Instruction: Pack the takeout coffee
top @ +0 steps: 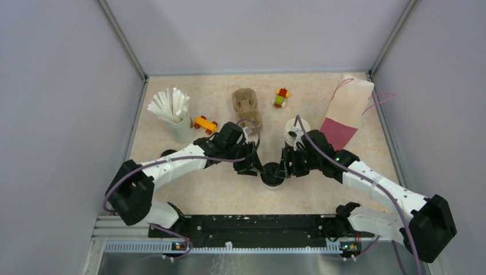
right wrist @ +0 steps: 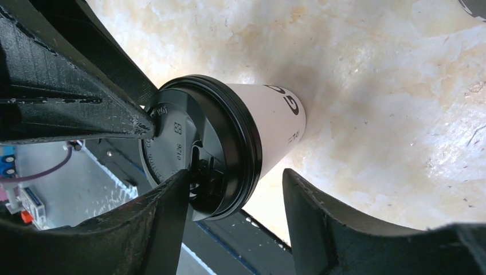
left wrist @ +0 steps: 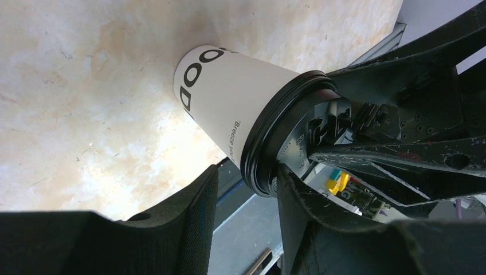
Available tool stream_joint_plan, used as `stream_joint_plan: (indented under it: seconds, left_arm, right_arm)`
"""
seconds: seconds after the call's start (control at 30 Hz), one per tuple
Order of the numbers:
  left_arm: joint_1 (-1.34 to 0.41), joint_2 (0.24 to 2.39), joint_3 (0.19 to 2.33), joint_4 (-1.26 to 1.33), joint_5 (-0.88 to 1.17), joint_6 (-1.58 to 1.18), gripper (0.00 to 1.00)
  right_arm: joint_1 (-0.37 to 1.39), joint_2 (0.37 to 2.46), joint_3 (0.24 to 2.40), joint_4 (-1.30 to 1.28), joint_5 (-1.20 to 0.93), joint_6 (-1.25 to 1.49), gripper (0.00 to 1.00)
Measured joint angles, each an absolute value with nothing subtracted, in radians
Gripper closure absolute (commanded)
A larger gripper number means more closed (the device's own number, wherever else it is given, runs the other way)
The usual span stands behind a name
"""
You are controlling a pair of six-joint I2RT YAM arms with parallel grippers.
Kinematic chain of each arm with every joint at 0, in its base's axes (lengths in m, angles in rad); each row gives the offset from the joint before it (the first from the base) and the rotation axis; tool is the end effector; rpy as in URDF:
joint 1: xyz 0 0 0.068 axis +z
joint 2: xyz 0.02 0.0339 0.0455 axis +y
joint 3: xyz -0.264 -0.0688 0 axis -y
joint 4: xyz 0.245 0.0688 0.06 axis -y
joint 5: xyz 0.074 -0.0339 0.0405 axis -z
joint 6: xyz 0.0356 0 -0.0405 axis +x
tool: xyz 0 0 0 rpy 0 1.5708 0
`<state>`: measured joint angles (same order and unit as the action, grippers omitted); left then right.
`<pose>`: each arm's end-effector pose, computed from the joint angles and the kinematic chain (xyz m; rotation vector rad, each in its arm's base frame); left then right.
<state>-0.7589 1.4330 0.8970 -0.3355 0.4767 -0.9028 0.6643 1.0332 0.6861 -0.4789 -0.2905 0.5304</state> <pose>0.2014 -0.2135 0.2206 0.0455 2.7728 -1.1964 0.1582 0.1368 0.2339 -0.3156 2.5311 0.8675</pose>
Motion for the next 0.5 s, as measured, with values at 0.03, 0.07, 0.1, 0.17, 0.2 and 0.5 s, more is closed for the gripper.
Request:
stream_joint_plan:
  seconds: [0.03,0.07,0.1,0.17,0.2,0.5]
  left_arm:
    - [-0.759,1.431,0.897,-0.338,0.477,-0.908,0.53]
    - [-0.759,1.429,0.897,-0.343,0.477,-0.915,0.52]
    - [-0.759,1.427,0.897,-0.348,0.476,-0.92,0.51]
    - [-0.759,1.422,0.897,-0.358,0.473,-0.924,0.46]
    - [-0.759,1.42,0.897,-0.364,0.47,-0.927,0.43]
    - [-0.761,1.419,0.935,-0.435,0.44,-0.91,0.31]
  right_arm:
    - [0.664,1.038,0.689,-0.479,-0.294,0.52,0.38]
    - [0.664,1.04,0.689,-0.479,-0.296,0.516,0.38]
    - [0.664,1.042,0.689,-0.479,-0.3,0.513,0.37]
    - [0.664,1.046,0.691,-0.479,-0.308,0.506,0.36]
    - [0.664,1.05,0.696,-0.483,-0.311,0.503,0.36]
    - [0.663,1.073,0.741,-0.511,-0.307,0.489,0.36]
